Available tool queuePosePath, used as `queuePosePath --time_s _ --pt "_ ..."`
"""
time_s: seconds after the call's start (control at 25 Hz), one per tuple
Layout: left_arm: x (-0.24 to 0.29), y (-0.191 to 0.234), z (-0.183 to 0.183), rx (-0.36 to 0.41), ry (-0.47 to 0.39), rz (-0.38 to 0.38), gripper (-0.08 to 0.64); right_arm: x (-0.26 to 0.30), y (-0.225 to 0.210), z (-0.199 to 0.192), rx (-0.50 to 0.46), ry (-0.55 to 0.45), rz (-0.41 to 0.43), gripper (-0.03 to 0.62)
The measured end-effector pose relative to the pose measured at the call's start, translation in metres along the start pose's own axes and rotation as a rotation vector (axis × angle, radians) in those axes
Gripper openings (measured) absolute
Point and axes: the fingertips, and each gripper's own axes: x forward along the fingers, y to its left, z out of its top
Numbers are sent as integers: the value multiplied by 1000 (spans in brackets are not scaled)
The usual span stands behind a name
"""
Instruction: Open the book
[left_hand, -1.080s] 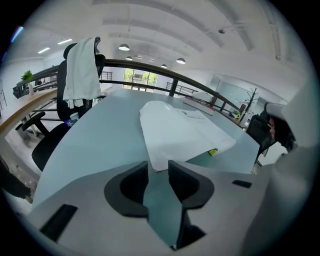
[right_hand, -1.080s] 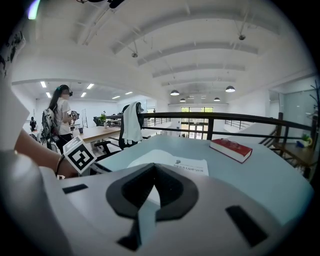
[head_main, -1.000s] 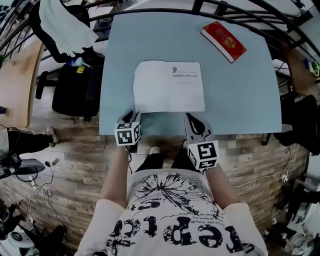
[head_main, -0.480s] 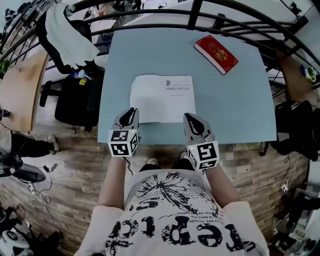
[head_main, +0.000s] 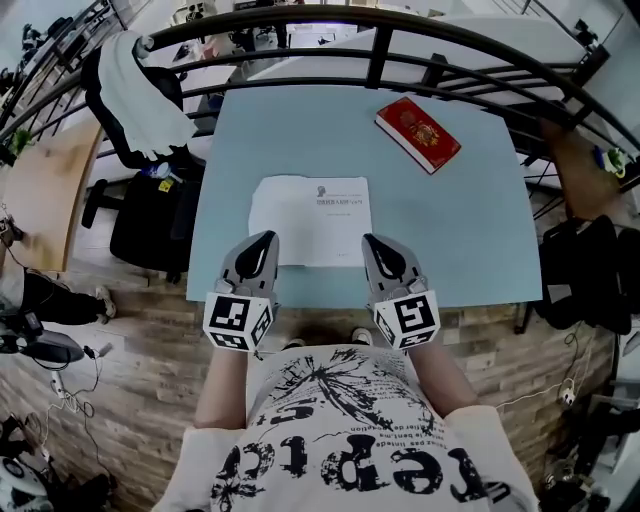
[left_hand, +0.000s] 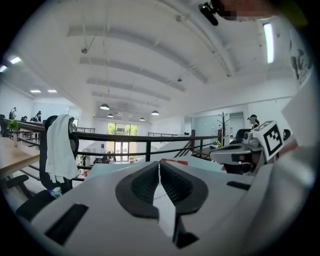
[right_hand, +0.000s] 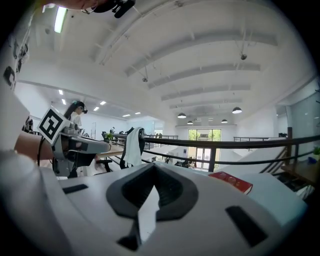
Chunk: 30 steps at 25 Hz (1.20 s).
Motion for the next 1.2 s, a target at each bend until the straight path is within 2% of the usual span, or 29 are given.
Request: queuePosePath --time_s 0.12,0.28,0.68,1.2 --pt "-6 -14 16 11 -55 -12 25 -5 -3 10 -25 -25 22 9" --pt "-7 -30 25 27 -80 -42 25 -11 -11 15 -49 -30 14 9" --pt "4 -41 34 49 -87 -58 25 -18 -16 28 -65 -49 15 9" --pt "3 -38 31 19 -80 -54 25 -19 -19 33 -45 -71 -15 9"
